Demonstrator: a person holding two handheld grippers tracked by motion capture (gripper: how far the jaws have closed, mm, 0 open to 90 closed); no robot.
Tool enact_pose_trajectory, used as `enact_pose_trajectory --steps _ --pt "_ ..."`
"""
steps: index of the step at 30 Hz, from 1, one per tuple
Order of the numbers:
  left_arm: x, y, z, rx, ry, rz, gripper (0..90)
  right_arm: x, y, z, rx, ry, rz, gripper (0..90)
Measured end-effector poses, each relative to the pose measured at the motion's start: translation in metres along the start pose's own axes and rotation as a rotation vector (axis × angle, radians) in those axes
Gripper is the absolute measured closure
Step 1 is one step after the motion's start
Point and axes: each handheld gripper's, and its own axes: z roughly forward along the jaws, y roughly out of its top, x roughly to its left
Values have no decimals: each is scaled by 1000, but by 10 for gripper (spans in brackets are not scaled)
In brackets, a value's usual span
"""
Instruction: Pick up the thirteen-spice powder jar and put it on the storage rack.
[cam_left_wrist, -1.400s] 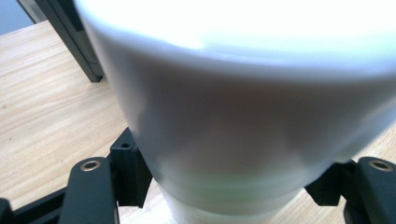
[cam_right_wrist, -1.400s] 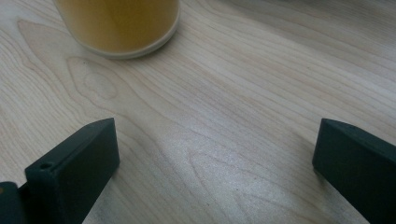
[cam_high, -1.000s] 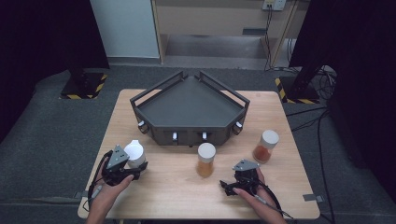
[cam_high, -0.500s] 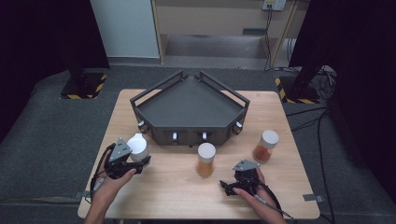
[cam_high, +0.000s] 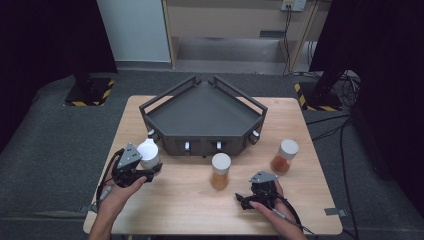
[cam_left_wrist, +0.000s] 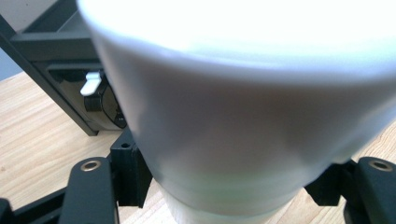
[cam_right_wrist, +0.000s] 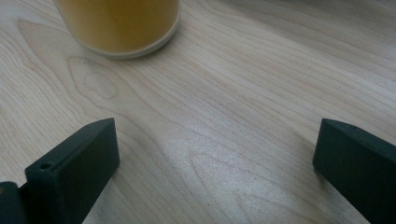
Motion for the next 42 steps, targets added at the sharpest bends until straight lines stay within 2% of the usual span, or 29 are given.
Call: enact_pose_trajectory --steps 16,29,42 --pt "0 23 0 -8 -31 40 297 0 0 0 0 0 0 5" --pt "4 38 2 -1 -57 52 297 0 0 0 0 0 0 5" --pt "16 51 7 -17 -95 75 297 0 0 0 0 0 0 5"
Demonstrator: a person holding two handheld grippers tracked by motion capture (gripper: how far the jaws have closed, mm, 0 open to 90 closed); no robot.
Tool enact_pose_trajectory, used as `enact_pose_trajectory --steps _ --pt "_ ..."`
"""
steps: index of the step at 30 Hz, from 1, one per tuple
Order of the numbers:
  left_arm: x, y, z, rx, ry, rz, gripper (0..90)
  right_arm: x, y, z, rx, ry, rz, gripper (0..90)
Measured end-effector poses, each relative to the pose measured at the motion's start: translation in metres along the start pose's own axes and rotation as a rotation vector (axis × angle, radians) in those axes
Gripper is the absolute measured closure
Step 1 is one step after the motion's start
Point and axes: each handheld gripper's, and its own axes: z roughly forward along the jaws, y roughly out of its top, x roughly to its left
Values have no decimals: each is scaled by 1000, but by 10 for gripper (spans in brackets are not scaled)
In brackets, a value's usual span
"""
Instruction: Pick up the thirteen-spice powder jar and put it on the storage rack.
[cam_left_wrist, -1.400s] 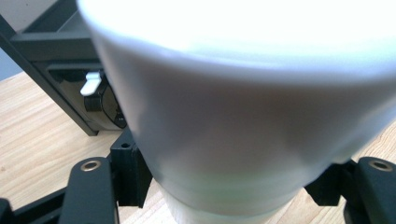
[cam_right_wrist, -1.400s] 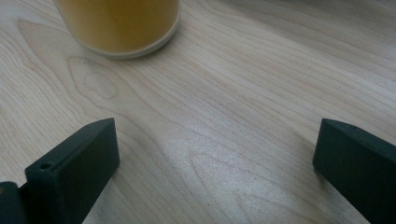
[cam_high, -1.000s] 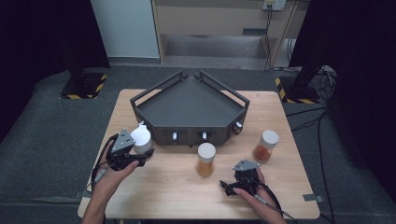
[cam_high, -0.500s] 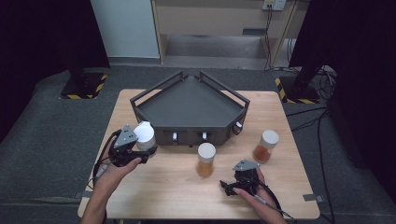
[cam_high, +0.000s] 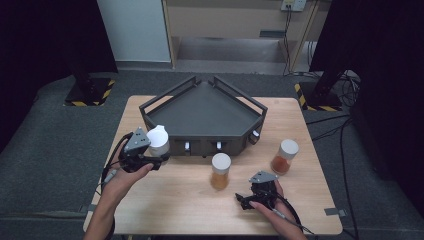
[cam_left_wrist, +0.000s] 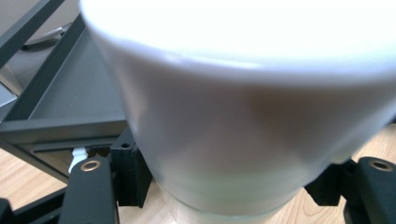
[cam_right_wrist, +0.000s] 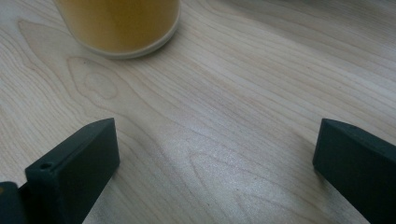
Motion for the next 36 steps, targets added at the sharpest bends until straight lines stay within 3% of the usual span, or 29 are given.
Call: enact_pose_trajectory --steps 16,23,36 --pt "16 25 3 -28 -31 22 297 0 0 0 0 0 0 5" --pt "27 38 11 -41 -42 14 297 0 0 0 1 1 1 5" --pt "42 63 33 -50 -58 42 296 0 0 0 1 1 1 5"
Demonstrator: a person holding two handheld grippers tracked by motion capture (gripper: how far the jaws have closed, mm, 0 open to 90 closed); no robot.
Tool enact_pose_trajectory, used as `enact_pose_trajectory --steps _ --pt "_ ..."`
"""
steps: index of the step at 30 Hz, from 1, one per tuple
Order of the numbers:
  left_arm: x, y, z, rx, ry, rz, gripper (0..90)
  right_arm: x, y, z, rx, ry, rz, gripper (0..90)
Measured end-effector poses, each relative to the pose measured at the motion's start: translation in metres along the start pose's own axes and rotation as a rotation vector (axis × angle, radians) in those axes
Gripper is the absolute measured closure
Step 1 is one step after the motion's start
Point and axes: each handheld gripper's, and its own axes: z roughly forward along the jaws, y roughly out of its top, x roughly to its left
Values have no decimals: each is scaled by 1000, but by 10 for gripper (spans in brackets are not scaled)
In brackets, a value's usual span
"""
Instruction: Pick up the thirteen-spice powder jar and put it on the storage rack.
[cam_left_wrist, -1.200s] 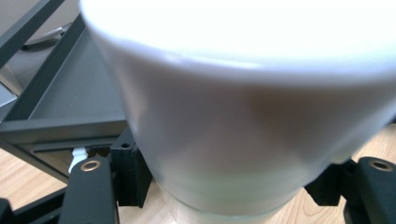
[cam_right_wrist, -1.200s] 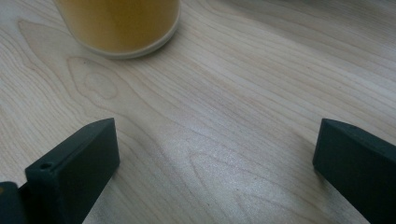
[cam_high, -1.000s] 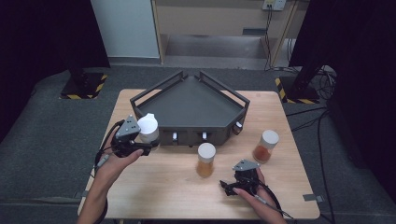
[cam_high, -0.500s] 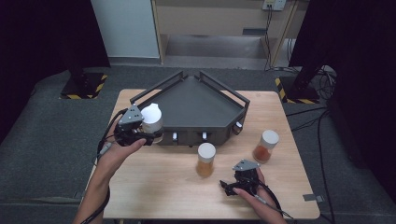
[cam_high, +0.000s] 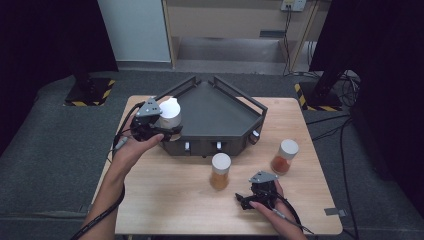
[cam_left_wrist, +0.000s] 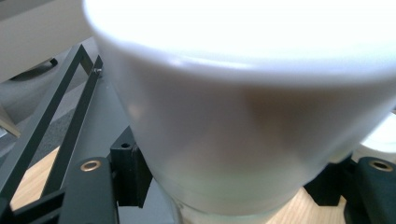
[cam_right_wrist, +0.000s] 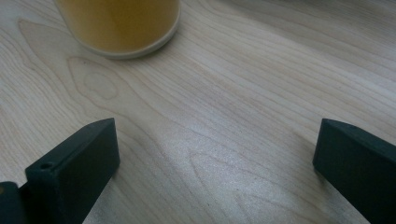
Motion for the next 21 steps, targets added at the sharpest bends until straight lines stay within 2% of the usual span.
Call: enact_pose_trajectory --steps 9,21 --pt "10 10 14 1 7 -3 297 0 0 0 0 1 2 5" --pt "18 14 23 -2 23 -18 297 0 0 0 1 1 2 5"
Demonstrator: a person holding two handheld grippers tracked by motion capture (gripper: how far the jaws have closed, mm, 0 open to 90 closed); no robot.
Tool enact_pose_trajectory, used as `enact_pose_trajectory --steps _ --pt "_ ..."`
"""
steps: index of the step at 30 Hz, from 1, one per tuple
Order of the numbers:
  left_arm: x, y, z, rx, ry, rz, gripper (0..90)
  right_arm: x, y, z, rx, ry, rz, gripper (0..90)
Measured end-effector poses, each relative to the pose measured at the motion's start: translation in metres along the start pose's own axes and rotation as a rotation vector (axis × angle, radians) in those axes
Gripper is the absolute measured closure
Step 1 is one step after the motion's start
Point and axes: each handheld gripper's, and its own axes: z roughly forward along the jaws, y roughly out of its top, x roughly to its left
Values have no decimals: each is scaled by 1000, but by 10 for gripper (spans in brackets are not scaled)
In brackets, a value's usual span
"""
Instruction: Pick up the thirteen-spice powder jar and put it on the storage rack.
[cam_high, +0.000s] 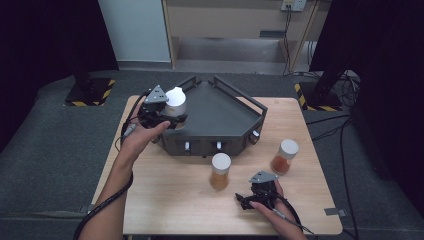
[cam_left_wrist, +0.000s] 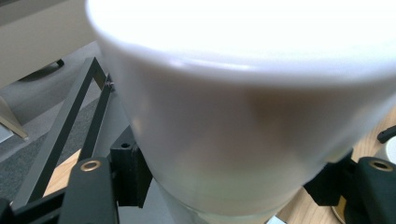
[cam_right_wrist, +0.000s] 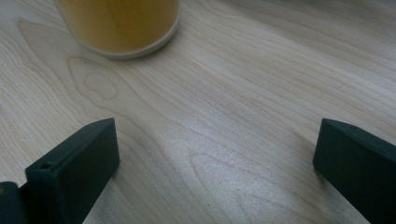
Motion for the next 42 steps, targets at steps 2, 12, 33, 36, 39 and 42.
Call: enact_pose_trajectory --steps 2,12,33,36,39,42 --pt "2 -1 2 2 2 -4 297 0 0 0 0 0 0 5" --pt "8 -3 14 21 10 -18 297 0 0 0 0 0 -1 5" --pt "15 -21 32 43 29 -59 296 0 0 0 -1 -1 -2 5" --pt "15 -23 34 49 27 -62 296 0 0 0 -2 -1 -2 5" --pt "15 -24 35 44 26 -65 297 0 0 0 -2 -1 -2 5" --pt "15 -24 36 43 26 -69 296 0 0 0 -2 0 -2 5"
